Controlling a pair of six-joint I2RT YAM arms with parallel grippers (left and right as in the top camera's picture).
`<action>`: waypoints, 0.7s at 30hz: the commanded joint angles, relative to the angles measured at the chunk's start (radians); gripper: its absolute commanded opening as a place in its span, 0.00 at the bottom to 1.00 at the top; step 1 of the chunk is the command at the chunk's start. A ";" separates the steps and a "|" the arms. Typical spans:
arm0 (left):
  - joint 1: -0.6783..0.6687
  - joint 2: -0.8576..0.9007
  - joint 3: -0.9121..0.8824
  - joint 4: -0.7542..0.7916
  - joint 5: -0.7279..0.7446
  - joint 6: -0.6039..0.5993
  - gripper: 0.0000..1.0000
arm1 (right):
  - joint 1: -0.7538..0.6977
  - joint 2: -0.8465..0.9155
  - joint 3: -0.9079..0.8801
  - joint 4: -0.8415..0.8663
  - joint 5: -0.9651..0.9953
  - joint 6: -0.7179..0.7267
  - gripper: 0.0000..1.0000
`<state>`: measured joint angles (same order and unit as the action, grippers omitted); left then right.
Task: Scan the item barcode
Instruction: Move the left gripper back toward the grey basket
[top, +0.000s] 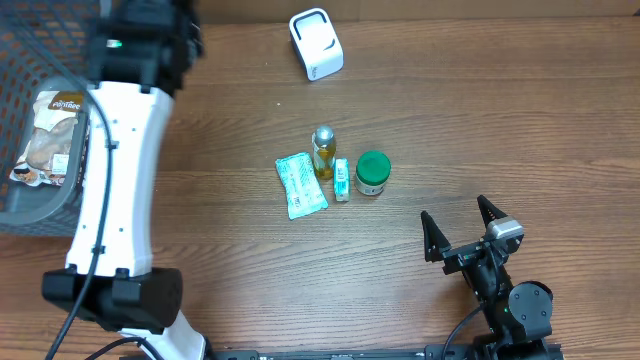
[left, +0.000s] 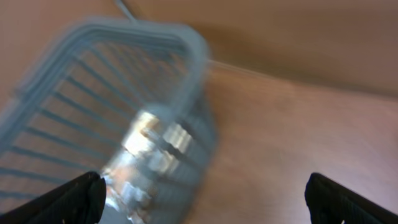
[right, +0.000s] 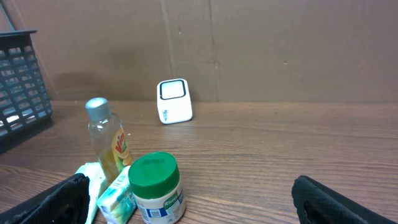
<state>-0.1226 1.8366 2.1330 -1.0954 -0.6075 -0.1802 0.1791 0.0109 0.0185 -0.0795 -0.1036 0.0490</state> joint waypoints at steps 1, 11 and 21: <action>0.135 -0.004 0.024 0.069 -0.077 0.185 1.00 | 0.005 -0.008 -0.010 0.003 0.007 -0.005 1.00; 0.472 0.046 0.020 0.047 0.353 0.210 1.00 | 0.005 -0.008 -0.010 0.003 0.007 -0.005 1.00; 0.642 0.269 0.015 -0.047 0.555 0.353 1.00 | 0.005 -0.008 -0.010 0.003 0.007 -0.005 1.00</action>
<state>0.5003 2.0274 2.1468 -1.1309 -0.1368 0.1150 0.1791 0.0109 0.0185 -0.0799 -0.1032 0.0483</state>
